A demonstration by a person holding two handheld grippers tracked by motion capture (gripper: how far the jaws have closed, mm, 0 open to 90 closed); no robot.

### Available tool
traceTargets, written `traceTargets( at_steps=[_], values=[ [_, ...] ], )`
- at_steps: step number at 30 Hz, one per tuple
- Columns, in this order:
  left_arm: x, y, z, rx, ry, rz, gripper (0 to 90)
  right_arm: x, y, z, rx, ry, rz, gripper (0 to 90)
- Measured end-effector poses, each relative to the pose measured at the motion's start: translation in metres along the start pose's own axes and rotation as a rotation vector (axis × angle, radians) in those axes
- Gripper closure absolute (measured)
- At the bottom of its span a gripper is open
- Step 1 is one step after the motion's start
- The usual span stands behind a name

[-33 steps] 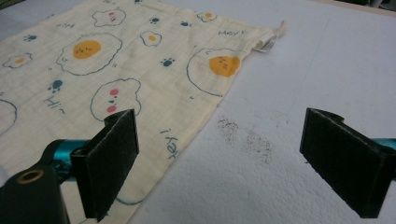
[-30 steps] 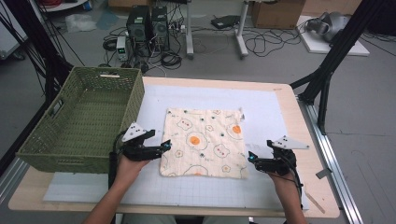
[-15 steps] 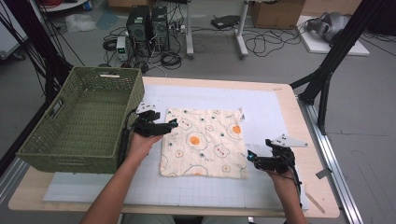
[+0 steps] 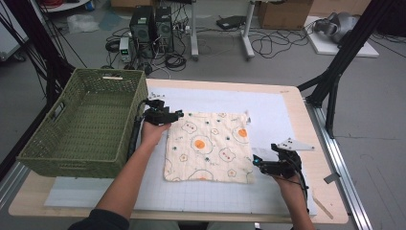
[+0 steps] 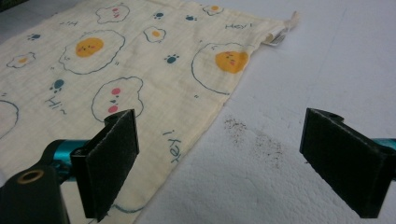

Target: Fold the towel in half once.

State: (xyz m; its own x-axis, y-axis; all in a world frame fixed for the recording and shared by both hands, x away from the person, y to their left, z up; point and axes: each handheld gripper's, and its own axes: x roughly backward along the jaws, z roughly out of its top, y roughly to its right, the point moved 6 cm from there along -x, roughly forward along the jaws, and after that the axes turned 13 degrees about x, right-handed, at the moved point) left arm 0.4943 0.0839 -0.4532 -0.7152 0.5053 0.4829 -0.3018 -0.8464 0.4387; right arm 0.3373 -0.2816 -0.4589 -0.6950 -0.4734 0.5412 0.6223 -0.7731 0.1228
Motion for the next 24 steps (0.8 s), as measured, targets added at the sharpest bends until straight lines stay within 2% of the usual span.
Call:
traceTargets(
  at_steps=[3,4,8,10,11,14,16,19,20,21,24],
  values=[
    [-0.007,-0.007,-0.005,0.003,-0.020,0.023,36.2,0.000,0.000,0.000,0.001,0.000,0.000,11.1],
    [-0.013,-0.015,-0.011,-0.005,-0.052,0.055,36.2,0.000,0.001,-0.001,-0.005,0.000,0.002,11.1],
    [-0.021,-0.019,-0.017,-0.053,-0.069,0.094,40.0,-0.001,0.001,-0.002,-0.003,-0.003,0.003,11.1],
    [-0.023,-0.019,-0.018,-0.063,-0.072,0.114,43.6,-0.002,0.001,-0.002,-0.008,-0.006,0.004,11.1],
    [-0.024,-0.018,-0.018,-0.079,-0.078,0.123,45.5,-0.002,0.001,-0.002,-0.007,-0.007,0.005,11.1],
    [-0.027,-0.015,-0.019,-0.185,-0.101,0.163,49.6,-0.003,0.000,-0.002,-0.010,-0.009,0.006,11.1],
    [-0.028,-0.015,-0.019,-0.189,-0.100,0.166,52.0,-0.004,0.000,-0.002,-0.003,-0.011,0.005,11.1],
    [-0.028,-0.015,-0.018,-0.191,-0.094,0.165,61.6,-0.005,0.000,-0.002,-0.003,-0.015,0.008,11.1],
    [-0.028,-0.013,-0.019,-0.216,-0.102,0.142,70.9,-0.007,0.000,-0.002,-0.005,-0.017,0.009,11.1],
    [-0.028,-0.011,-0.020,-0.229,-0.103,0.136,76.3,-0.008,0.000,-0.002,-0.003,-0.022,0.011,11.1],
    [-0.029,-0.009,-0.021,-0.262,-0.106,0.137,85.3,-0.013,0.001,-0.004,-0.003,-0.040,0.019,11.1]
  ],
)
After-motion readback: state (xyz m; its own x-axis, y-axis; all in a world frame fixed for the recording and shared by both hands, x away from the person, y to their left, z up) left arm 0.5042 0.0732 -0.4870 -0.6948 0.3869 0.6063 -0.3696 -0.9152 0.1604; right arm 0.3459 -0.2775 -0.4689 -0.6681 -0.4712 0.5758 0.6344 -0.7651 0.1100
